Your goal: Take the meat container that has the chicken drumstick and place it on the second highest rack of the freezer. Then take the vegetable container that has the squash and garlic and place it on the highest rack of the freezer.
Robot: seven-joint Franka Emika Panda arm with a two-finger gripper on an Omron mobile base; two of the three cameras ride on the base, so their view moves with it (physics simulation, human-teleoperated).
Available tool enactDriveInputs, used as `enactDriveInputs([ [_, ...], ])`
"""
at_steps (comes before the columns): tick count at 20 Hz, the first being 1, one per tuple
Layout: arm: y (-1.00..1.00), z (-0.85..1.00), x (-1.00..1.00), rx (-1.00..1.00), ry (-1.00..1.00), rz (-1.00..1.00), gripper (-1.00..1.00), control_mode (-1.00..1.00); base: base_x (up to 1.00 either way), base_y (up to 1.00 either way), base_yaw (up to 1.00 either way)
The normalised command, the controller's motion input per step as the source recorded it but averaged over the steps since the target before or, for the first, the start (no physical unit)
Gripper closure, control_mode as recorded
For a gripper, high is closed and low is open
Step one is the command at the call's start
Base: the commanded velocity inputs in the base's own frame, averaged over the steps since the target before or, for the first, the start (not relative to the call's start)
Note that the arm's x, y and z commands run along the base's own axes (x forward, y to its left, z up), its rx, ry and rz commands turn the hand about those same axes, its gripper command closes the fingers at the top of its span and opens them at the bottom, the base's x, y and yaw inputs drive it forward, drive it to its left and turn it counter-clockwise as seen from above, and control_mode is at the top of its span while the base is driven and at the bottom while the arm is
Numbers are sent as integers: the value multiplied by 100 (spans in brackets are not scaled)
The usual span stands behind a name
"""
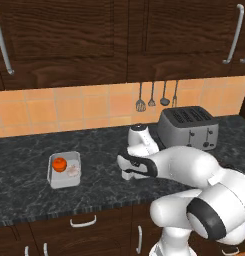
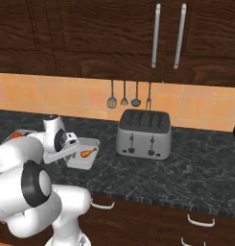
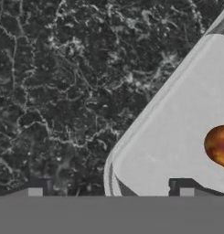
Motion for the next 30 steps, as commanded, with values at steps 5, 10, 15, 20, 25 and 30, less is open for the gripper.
enactDriveInputs([
  [5,0,-45,9,0,0,4,100,-100,0,0,0],
  [10,2,-44,-13,0,0,0,100,-100,0,0,0],
  [15,0,-6,0,0,0,0,100,-100,0,0,0],
  [20,-2,4,-21,0,-5,0,100,-100,0,0,0],
  [25,2,72,-53,0,-11,0,100,-100,0,0,0],
  [30,14,99,-73,3,-9,-2,100,-100,0,0,0],
])
